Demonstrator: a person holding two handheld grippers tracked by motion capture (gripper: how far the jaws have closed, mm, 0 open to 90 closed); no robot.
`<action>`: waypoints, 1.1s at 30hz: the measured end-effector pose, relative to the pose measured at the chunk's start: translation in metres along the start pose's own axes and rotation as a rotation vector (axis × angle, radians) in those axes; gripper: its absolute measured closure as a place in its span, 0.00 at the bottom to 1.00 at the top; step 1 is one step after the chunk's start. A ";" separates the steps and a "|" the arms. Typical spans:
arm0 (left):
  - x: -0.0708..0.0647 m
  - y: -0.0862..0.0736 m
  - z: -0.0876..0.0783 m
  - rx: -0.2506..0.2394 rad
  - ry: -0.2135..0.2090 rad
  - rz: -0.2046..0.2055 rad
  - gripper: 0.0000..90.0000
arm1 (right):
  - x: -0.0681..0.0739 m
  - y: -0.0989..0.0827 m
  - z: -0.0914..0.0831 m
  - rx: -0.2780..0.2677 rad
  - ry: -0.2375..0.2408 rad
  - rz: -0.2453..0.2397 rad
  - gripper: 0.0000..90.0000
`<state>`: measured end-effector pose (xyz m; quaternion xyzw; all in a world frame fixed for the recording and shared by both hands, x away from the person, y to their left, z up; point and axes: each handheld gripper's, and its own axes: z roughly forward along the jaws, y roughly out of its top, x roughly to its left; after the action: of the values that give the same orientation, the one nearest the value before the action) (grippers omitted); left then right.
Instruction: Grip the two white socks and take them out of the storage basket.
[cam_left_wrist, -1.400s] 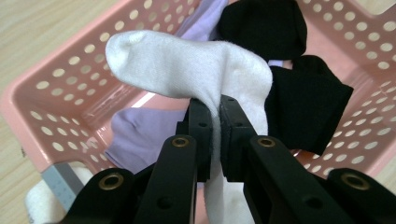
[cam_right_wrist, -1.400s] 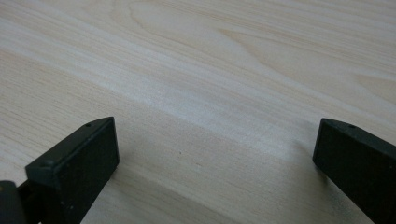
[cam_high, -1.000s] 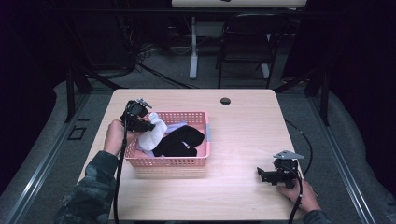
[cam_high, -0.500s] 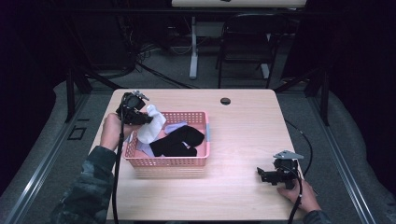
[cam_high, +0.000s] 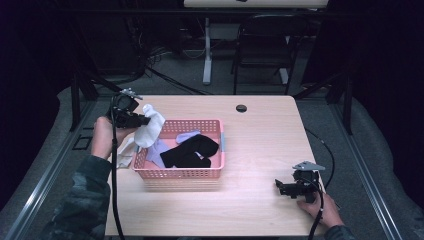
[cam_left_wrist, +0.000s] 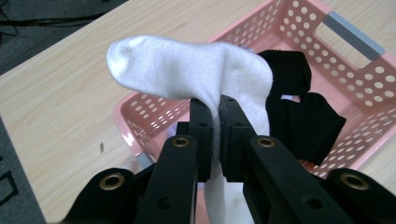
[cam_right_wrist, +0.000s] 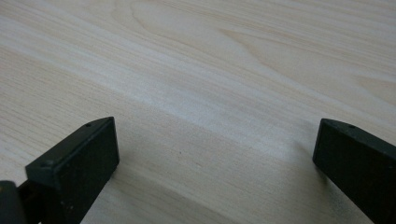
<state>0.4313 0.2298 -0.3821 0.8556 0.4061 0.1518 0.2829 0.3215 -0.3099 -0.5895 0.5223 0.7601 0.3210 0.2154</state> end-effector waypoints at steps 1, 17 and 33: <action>0.002 -0.002 -0.002 -0.004 0.003 -0.005 0.95 | 0.000 0.000 0.000 0.000 0.000 0.000 0.00; 0.032 -0.032 -0.031 -0.049 0.072 -0.085 0.95 | 0.000 0.000 0.000 0.000 0.000 0.000 0.00; 0.062 -0.085 -0.020 0.012 0.117 -0.192 0.95 | 0.000 0.000 0.000 0.000 0.000 0.000 0.00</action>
<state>0.4082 0.3287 -0.4160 0.8040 0.5030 0.1711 0.2671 0.3215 -0.3099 -0.5895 0.5222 0.7602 0.3209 0.2154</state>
